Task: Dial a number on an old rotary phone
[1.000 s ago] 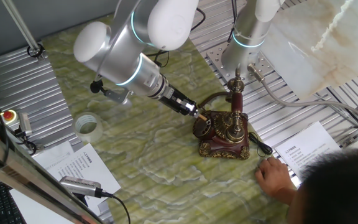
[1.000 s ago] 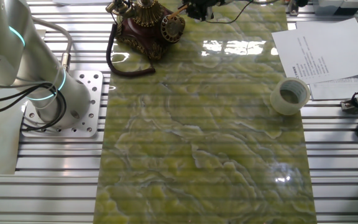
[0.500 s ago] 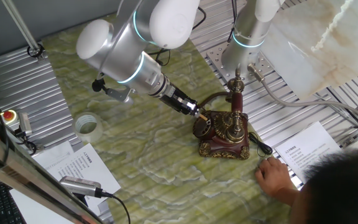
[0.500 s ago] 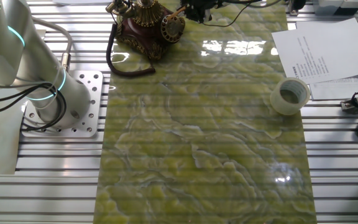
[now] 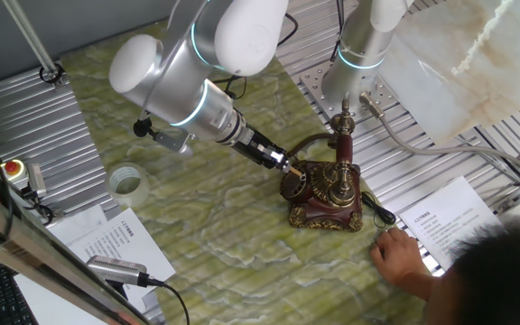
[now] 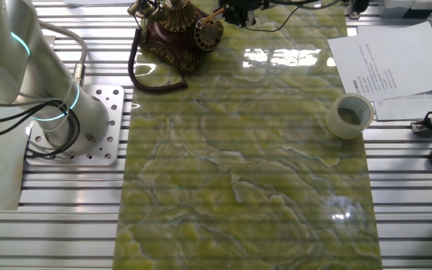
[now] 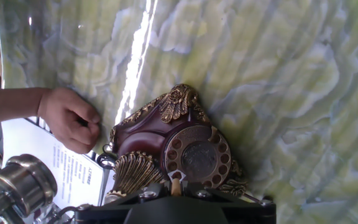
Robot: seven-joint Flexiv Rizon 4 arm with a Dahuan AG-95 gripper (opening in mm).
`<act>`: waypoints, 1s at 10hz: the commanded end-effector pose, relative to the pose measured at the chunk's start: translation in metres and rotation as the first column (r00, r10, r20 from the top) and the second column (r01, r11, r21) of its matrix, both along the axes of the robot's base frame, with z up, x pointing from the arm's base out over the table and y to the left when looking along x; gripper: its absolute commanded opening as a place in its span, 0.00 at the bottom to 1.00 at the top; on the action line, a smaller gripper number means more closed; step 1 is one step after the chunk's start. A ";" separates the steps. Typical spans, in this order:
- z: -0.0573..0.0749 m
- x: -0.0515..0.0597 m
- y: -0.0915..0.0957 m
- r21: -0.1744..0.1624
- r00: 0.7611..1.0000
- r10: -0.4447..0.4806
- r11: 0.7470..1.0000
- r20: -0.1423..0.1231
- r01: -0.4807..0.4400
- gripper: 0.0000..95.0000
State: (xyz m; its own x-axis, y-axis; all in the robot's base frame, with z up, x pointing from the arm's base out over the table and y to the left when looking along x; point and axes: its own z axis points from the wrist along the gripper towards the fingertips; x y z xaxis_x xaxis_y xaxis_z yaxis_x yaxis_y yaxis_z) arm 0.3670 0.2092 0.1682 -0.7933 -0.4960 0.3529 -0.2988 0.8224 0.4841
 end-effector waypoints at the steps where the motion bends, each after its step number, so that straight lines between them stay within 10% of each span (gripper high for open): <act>1: 0.000 -0.001 0.000 -0.003 1.000 -0.003 1.000 0.001 0.003 0.00; 10: 0.000 -0.001 0.000 0.011 1.000 -0.026 1.000 0.006 0.025 0.00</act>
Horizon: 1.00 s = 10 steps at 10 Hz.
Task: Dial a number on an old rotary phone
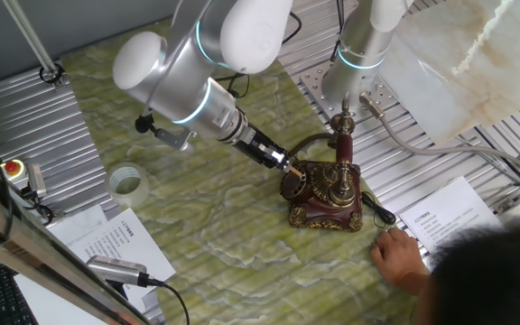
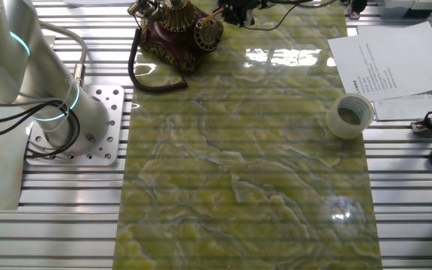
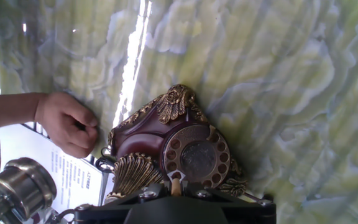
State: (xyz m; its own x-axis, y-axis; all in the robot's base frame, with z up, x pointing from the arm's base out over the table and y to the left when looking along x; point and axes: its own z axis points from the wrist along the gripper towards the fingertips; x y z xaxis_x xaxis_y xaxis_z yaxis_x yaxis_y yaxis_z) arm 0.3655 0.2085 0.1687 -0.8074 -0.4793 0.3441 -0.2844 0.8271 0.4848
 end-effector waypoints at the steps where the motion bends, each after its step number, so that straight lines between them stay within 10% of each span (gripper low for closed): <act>1: 0.000 0.001 0.001 0.010 1.000 -0.007 1.000 -0.002 0.007 0.00; 10: 0.007 -0.014 0.004 0.040 1.000 -0.001 0.999 -0.006 0.001 0.00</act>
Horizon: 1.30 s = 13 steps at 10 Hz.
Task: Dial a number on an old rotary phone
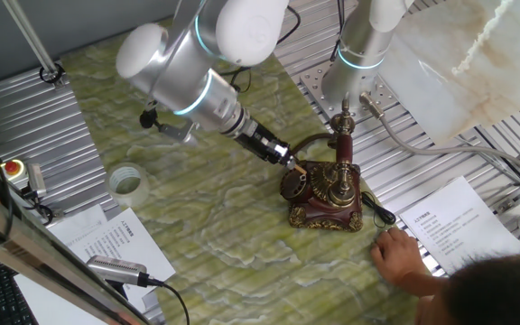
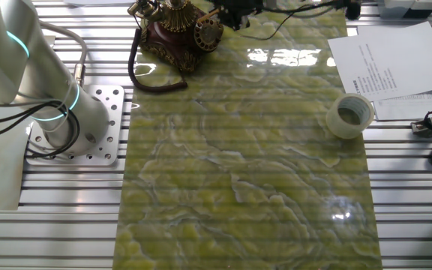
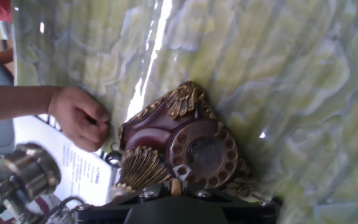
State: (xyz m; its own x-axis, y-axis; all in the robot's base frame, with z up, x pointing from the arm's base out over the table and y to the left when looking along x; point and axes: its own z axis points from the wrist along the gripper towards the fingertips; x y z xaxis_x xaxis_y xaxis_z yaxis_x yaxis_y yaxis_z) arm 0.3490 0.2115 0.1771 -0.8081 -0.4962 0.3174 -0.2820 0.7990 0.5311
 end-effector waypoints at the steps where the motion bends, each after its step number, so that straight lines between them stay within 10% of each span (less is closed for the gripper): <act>1: -0.002 0.002 0.001 -0.018 1.000 0.000 1.000 -0.004 0.000 0.00; 13: -0.011 0.005 -0.002 -0.055 0.998 -0.043 0.997 0.046 0.046 0.00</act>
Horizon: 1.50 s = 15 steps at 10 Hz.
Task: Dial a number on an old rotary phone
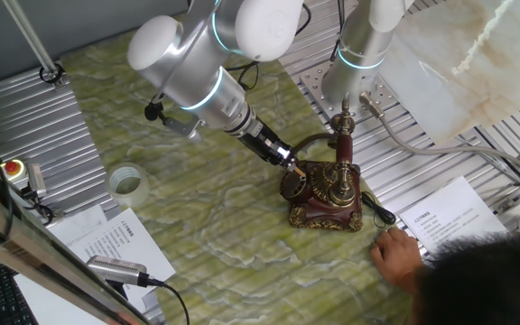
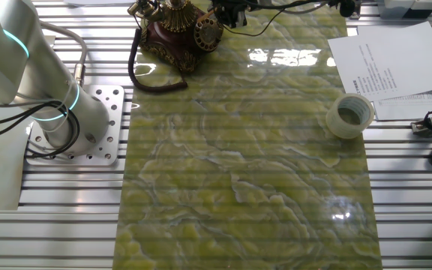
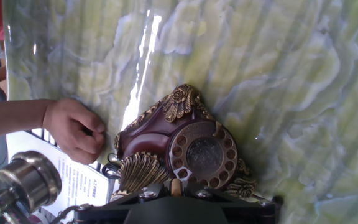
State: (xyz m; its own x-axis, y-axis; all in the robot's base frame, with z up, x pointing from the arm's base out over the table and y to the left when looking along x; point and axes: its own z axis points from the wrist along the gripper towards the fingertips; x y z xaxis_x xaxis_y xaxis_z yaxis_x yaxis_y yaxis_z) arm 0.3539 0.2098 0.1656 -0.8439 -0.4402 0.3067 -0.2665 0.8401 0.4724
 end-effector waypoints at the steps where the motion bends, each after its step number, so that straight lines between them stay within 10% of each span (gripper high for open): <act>1: -0.001 0.000 0.000 -0.001 1.000 0.003 1.000 0.001 -0.003 0.00; 15: -0.010 0.000 0.002 0.000 1.000 0.010 1.000 0.006 -0.010 0.00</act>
